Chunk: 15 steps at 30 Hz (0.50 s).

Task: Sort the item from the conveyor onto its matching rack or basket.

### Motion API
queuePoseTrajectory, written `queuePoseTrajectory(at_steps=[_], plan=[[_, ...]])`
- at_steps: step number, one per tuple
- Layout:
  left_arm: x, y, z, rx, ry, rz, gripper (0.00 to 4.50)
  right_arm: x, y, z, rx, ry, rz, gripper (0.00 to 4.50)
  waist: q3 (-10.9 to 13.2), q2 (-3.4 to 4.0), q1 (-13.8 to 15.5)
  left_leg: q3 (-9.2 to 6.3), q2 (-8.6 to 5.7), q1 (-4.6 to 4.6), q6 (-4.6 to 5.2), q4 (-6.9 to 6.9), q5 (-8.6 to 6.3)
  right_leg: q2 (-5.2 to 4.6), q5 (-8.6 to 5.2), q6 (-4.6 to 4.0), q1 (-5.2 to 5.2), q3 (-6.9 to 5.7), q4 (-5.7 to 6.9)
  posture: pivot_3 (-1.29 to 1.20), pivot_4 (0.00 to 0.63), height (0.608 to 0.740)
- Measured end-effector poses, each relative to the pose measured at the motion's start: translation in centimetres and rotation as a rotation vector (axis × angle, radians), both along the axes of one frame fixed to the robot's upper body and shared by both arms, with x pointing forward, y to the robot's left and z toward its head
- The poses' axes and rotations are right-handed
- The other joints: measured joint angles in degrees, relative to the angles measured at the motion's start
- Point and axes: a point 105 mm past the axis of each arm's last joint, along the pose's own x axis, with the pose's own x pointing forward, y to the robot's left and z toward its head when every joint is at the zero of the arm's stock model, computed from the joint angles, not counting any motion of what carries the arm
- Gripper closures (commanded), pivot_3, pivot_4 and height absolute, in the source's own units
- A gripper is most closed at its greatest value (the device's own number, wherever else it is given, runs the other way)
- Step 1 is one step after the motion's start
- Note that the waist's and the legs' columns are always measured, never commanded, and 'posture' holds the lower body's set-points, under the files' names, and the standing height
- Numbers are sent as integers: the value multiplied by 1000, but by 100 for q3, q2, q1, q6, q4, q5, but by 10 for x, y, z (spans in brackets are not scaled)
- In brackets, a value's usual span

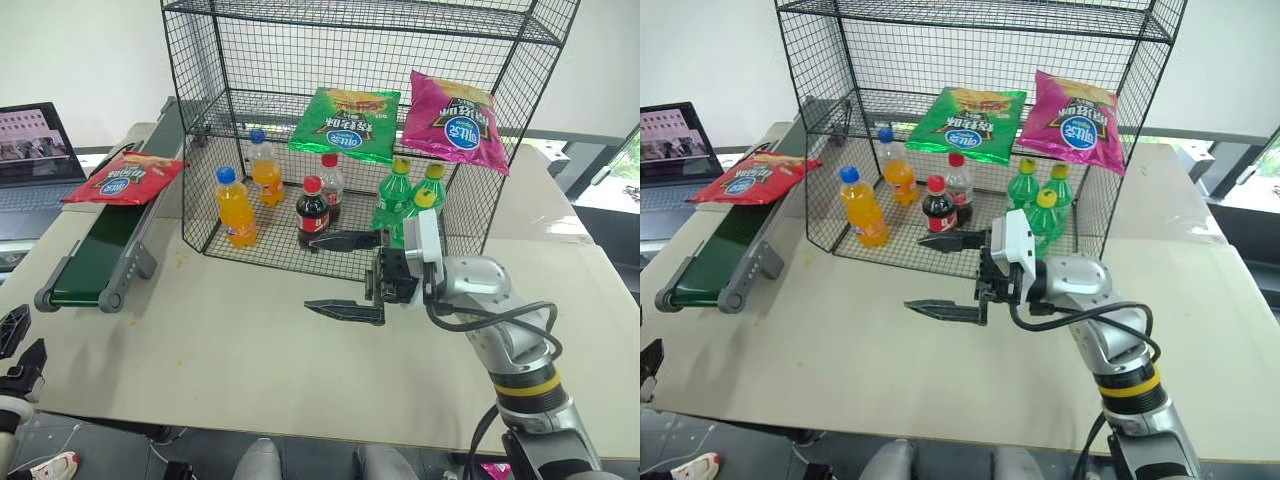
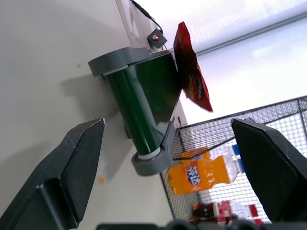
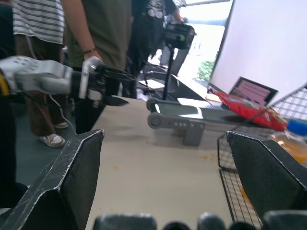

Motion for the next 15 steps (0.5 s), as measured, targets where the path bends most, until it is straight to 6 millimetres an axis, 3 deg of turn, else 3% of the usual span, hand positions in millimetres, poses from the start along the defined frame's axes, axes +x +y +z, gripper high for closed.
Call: queuePoseTrajectory(at_steps=[5, 15], plan=[[17, -3, 4, -5, -20, -50, 9, -5, 5, 13, 28, -30, 50, 0, 0, 0, -10, 0, 1, -1, -1, -5, 0, 1, 0, -1, -5, -2, 0, 0, 150, 740], [22, -6, 4, -3, -12, -85, 9, -10, 6, 23, 54, -63, 56, 0, 0, 0, -35, 1, 3, -1, -2, -10, -1, 0, -1, -3, -8, -4, 0, 0, 150, 740]])
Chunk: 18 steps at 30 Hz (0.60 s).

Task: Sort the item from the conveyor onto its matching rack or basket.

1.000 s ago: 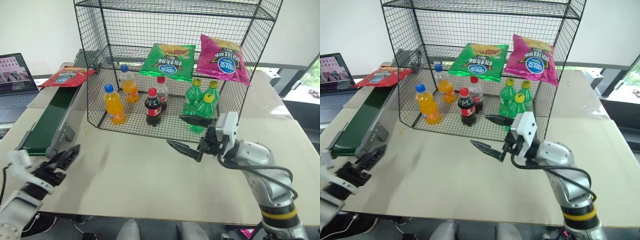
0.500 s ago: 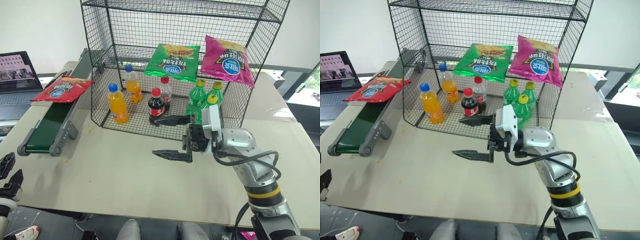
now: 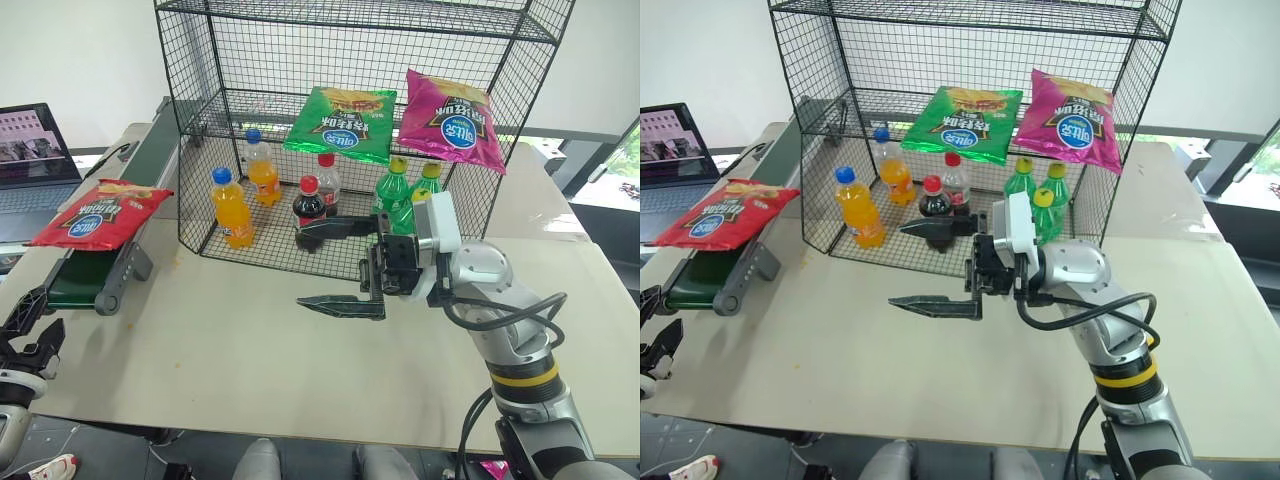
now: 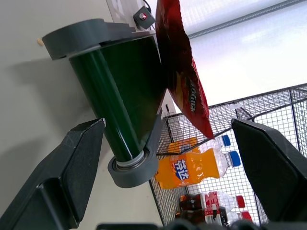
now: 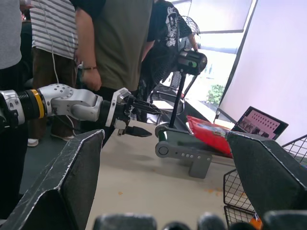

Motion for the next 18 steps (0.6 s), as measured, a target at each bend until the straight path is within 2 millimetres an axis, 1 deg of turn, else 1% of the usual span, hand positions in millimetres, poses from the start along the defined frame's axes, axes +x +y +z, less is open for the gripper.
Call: queuePoseTrajectory(at_steps=[9, 14, 17, 18], plan=[[2, 1, 2, 1, -6, -3, 9, 2, 0, 0, 3, 10, -16, 0, 0, 0, -22, 0, 0, 0, -1, -1, 0, 0, -1, -2, -1, 0, -1, 0, 150, 740], [3, 4, 10, 13, -29, -5, 9, 2, -1, -3, 3, 20, -18, 0, 1, 1, -21, 0, 0, 0, -1, -3, 0, 0, -2, -2, -2, 0, -1, 0, 150, 740], [4, 4, 12, 16, -34, -5, 9, 2, -1, -2, 3, 20, -18, 0, 1, 1, -29, 1, 0, 0, -1, -5, -1, 0, -2, -3, -2, 0, -2, 0, 150, 740], [4, 5, 12, 19, -34, -5, 258, 2, 0, -2, 3, 20, -18, 0, 1, 1, -33, 1, 1, 0, -1, -6, 0, 0, -3, -3, -3, 0, -2, 0, 150, 740]])
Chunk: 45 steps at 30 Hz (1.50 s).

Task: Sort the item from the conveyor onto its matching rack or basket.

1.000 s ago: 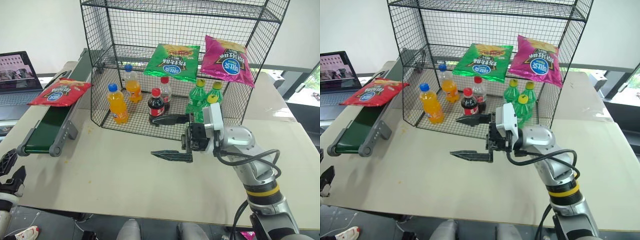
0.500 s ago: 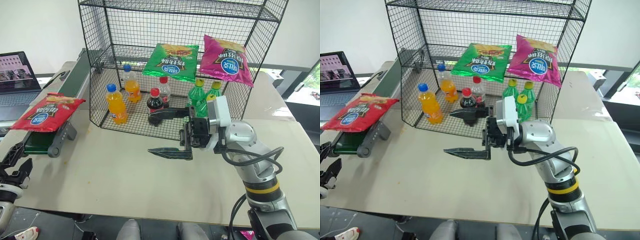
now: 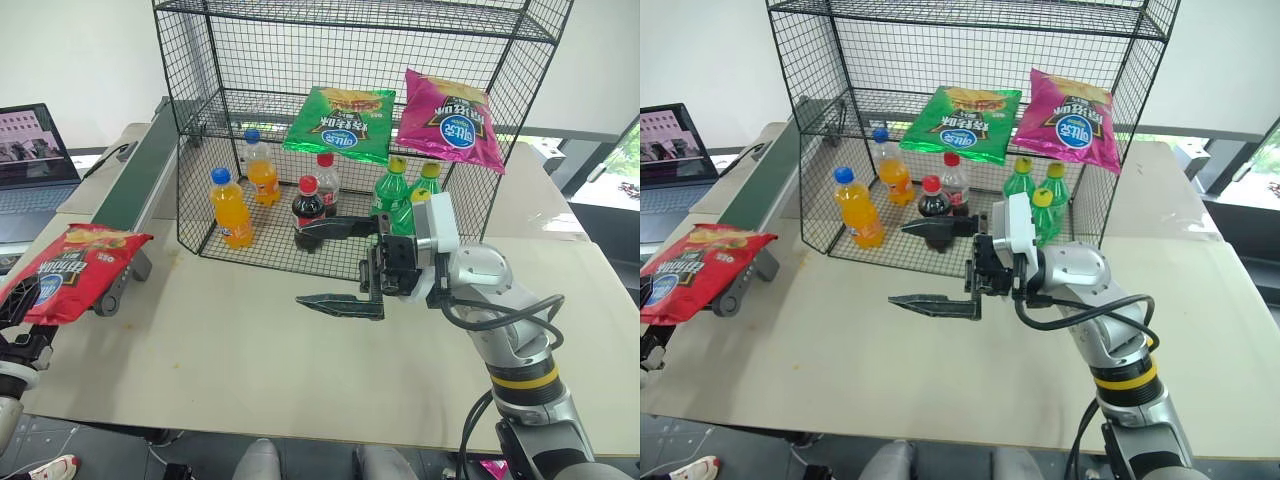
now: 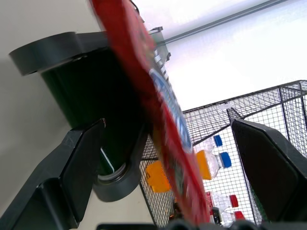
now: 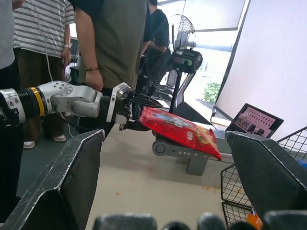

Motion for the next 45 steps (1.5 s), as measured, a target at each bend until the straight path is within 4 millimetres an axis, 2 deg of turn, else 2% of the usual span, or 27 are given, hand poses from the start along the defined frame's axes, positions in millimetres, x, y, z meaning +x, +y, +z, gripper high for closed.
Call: queuePoseTrajectory(at_steps=[2, 10, 15, 18, 20, 22, 25, 27, 31, 33, 36, 38, 40, 42, 45], plan=[[0, 2, -1, 14, 10, 11, 762, 0, 0, 0, 1, 0, -1, 0, 0, 0, -1, 0, 0, 1, -1, -3, 1, 0, 0, -1, -1, 0, 0, 0, 150, 740], [1, 6, -3, 31, 20, 37, 4448, 1, 0, 1, 8, 3, -12, 0, 0, 0, 0, 0, 0, 1, -3, -13, 2, 0, -1, -2, -2, -1, -7, 0, 150, 740], [3, 3, 0, 46, 17, 25, 4448, 3, 0, 2, 16, 7, -31, 0, 0, -1, 0, 0, 0, 0, -5, -19, 3, 0, -1, -3, -5, 0, -9, 0, 150, 740], [11, -15, 21, 102, -18, -50, 4448, 6, -1, 3, 31, 10, -69, 0, 3, -11, 23, 0, 2, -2, -6, -19, 4, -1, -1, -3, -5, -2, -9, 0, 150, 740], [18, -37, 50, 175, -84, -150, 4448, 9, -4, 5, 48, 11, -113, 0, 7, -17, 54, -3, 3, -7, -9, -20, 5, -1, -1, -3, -9, -5, -10, 0, 150, 740], [27, -69, 89, 254, -201, -268, 4448, 13, -9, 9, 67, 1, -176, 0, 7, -17, 108, -1, -2, -6, -11, -19, 6, -5, 0, -2, -6, -3, -17, 0, 150, 740], [37, -115, 125, 322, -345, -418, 4448, 18, -15, 11, 86, -10, -264, 0, 9, -6, 146, 2, -5, -5, -11, -20, 6, -5, 1, -1, -4, 0, -19, 0, 150, 740], [46, -147, 143, 334, -427, -517, 4448, 21, -19, 13, 110, -16, -322, 0, 9, -7, 149, 0, -3, -7, -11, -24, 7, -1, 1, -1, -5, -2, -19, 0, 150, 740], [61, -191, 177, 305, -560, -669, 4448, 22, -25, 19, 145, -36, -409, 0, 9, -8, 130, -3, -4, -10, -10, -26, 8, 0, 2, -1, -5, -4, -21, 0, 150, 740], [66, -208, 196, 276, -625, -740, 4448, 21, -25, 23, 161, -50, -435, 0, 9, -6, 111, -2, -7, -9, -9, -25, 8, -1, 2, -1, -4, 0, -21, 0, 150, 740], [80, -220, 211, 203, -654, -803, 4448, 22, -29, 22, 171, -52, -482, 0, 8, -4, 106, -3, -6, -6, -8, -25, 8, 1, 1, -1, -4, -3, -18, 0, 150, 740], [92, -223, 214, 130, -655, -825, 4448, 22, -32, 19, 171, -44, -513, 0, 7, -2, 120, -3, -8, -6, -8, -24, 8, -1, 1, 0, -3, -2, -19, 0, 150, 740], [107, -223, 207, 51, -624, -827, 4448, 20, -33, 19, 175, -43, -530, 0, 6, 0, 114, -2, -8, -5, -9, -24, 9, -1, 1, 0, -3, 0, -18, 0, 150, 740], [123, -221, 184, 1, -552, -815, 4448, 18, -34, 20, 183, -48, -547, 0, 6, 1, 102, -2, -7, -3, -9, -25, 9, 1, 1, -1, -4, -1, -17, 0, 150, 740], [152, -209, 134, -84, -387, -757, 4448, 18, -39, 20, 185, -49, -583, 0, 6, 1, 105, -3, -7, -6, -13, -25, 12, 0, 1, 0, -6, -3, -17, 0, 150, 740]])
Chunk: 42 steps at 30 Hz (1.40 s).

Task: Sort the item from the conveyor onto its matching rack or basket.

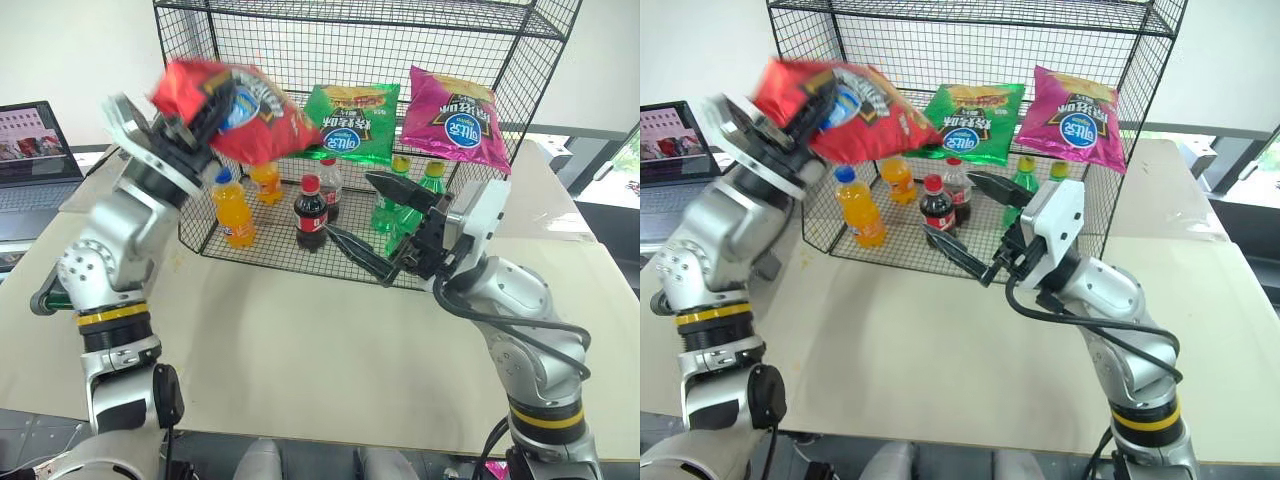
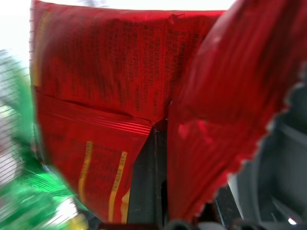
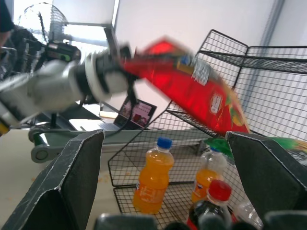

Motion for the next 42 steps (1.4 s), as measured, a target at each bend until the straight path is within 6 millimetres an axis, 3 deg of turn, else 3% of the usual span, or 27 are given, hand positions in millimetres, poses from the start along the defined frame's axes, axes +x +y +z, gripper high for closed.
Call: queuePoseTrajectory(at_steps=[3, 12, 20, 28, 31, 36, 39, 42], plan=[[12, 6, -19, -15, 80, 32, 4448, 0, -2, 0, 4, 1, -18, 0, 2, -4, 25, -1, -1, -7, -2, 2, 1, -1, 0, 0, -1, -2, -4, 0, 150, 740], [33, 18, 20, -127, 35, 144, 4448, -1, -2, 2, 3, -8, -25, 0, 2, -5, 45, -2, -2, -8, -3, 2, 1, -2, 0, 2, 2, -2, -7, 0, 150, 740], [64, 17, 22, -184, 107, 298, 4448, 0, 4, 28, 58, -99, -50, 0, 2, -5, 39, -2, -3, -7, -6, 1, 4, -1, 1, 2, 2, -2, -7, 0, 150, 740], [81, 6, 22, -191, 139, 328, 4448, 2, 7, 27, 57, -98, -62, 0, 2, -5, 64, -2, -6, -7, -9, 2, 5, -3, 1, 6, 5, -2, -7, 0, 150, 740], [82, 6, 23, -190, 127, 325, 3643, 3, 6, 26, 54, -96, -69, 0, 2, -5, 42, -2, -5, -5, -9, 0, 6, -2, 1, 7, 4, -2, -6, 0, 150, 740], [84, 11, 24, -195, 118, 324, 1186, 3, 6, 26, 57, -96, -69, 0, 2, -5, 34, -2, -4, -3, -9, -1, 7, -2, 1, 7, 4, -3, -4, 0, 150, 740], [81, 15, 26, -194, 105, 319, 8, 3, 7, 26, 58, -94, -68, 0, 2, -5, 32, -2, -4, -5, -10, -1, 7, -2, 1, 7, 4, -2, -5, 0, 150, 740], [68, 23, 20, -151, 89, 330, 8, 4, 6, 23, 56, -84, -69, 0, 2, -4, 19, -2, -2, -3, -14, -2, 9, -2, 1, 7, 4, -1, -1, 0, 150, 740]])
